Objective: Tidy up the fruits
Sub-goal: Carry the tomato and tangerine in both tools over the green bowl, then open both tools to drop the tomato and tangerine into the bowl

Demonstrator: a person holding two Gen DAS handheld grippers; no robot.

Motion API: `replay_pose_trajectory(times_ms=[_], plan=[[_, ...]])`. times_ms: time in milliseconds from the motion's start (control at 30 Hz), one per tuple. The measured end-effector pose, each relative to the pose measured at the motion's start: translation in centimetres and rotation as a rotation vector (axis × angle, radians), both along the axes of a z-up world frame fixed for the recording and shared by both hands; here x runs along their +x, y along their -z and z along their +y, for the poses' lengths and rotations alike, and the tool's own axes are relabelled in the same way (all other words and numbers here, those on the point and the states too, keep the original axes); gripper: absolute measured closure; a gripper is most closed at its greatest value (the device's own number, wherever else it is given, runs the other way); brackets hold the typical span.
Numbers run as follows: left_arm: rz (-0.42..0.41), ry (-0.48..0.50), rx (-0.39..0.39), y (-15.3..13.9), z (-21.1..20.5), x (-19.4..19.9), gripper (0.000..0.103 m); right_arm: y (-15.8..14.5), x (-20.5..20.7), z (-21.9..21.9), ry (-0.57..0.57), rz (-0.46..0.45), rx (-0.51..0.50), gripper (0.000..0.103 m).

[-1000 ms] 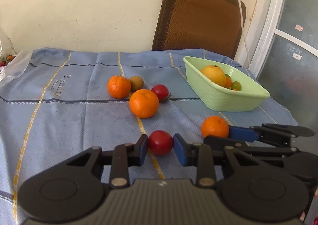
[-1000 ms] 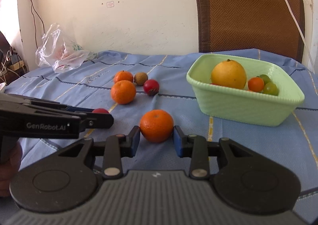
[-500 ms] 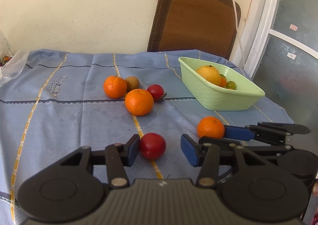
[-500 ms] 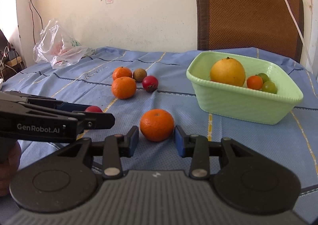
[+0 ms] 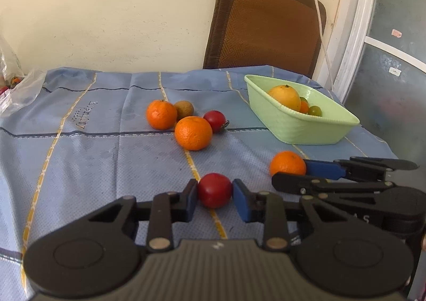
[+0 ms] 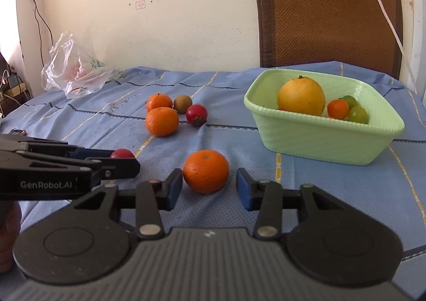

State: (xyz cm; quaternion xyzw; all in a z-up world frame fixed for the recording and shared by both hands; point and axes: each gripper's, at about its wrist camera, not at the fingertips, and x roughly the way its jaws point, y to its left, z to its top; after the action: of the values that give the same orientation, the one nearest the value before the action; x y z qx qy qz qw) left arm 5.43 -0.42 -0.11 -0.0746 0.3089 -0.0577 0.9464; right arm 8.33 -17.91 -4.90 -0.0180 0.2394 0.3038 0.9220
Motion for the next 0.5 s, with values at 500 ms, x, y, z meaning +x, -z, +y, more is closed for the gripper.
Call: replay_pose_trajectory(times_ms=[500], plan=[[-0.099, 0.169, -0.083, -6.0, -5.8, 7.9, 0.074, -3.2, 1.8, -7.1, 0.236, -0.211, 0.165, 0.064]])
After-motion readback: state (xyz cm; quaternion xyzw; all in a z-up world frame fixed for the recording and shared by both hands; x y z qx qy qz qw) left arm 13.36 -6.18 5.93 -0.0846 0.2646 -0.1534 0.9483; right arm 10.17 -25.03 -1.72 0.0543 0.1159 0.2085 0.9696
